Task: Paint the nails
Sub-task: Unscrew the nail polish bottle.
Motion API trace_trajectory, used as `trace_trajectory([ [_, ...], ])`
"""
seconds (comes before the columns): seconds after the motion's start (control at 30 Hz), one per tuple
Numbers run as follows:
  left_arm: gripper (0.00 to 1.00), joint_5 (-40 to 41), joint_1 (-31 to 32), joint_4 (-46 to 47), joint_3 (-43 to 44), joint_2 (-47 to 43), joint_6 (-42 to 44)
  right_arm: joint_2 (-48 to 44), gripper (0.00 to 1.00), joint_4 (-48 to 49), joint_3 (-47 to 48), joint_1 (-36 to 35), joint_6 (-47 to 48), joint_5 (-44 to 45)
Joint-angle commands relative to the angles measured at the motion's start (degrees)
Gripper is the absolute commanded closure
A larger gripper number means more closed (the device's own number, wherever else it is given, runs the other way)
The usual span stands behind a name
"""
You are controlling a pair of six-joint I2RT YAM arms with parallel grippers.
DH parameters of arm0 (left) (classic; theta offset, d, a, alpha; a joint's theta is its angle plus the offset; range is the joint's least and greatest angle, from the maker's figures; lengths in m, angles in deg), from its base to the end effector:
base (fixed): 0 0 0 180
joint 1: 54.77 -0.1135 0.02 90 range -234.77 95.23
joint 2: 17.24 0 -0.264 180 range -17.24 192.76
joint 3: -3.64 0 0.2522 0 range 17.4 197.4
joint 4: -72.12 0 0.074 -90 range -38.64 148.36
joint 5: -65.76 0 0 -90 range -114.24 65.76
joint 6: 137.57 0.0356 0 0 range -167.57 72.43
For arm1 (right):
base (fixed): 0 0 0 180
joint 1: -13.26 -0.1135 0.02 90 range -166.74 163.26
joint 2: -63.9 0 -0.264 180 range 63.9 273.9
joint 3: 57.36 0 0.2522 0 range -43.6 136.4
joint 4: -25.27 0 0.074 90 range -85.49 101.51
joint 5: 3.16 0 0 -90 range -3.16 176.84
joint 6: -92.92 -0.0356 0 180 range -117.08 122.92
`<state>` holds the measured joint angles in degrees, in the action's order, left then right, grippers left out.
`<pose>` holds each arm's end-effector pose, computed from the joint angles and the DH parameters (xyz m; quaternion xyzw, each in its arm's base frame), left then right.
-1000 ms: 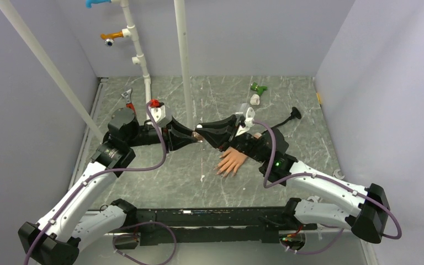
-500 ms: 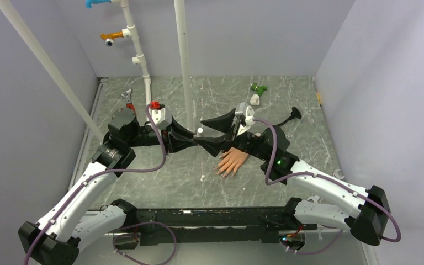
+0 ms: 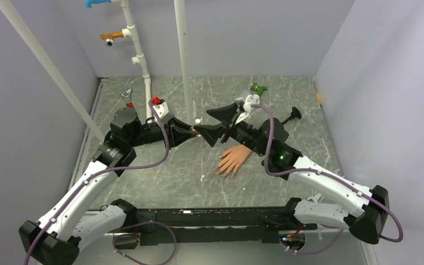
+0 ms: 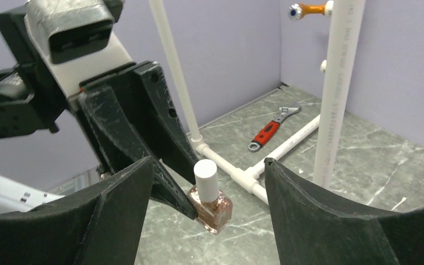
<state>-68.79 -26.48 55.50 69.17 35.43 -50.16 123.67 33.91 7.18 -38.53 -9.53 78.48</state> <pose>0.1686 -0.1191 0.3730 0.4028 0.6009 -0.4351 0.5360 0.1473 0.1954 0.3879 -0.2619 0.5627 0.4544 0.6389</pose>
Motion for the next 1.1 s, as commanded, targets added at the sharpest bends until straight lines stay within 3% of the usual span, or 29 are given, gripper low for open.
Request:
trace_trajectory([
  [0.0,1.0,5.9,0.2,0.1,2.0,-0.5,0.4,3.1,0.26,-7.5,7.7,-0.7,-3.1,6.8],
  [0.57,1.0,20.6,4.6,-6.6,3.2,-1.0,8.6,10.6,0.3,-26.8,20.3,-1.7,-8.4,11.8],
  [0.7,1.0,21.6,4.7,-6.3,3.0,-1.2,8.5,12.0,0.35,-30.7,22.5,-1.7,-9.8,12.1],
  [1.07,1.0,22.7,5.7,-6.9,3.2,-1.1,9.0,15.2,0.41,-31.1,23.5,-1.8,-12.6,11.4],
])
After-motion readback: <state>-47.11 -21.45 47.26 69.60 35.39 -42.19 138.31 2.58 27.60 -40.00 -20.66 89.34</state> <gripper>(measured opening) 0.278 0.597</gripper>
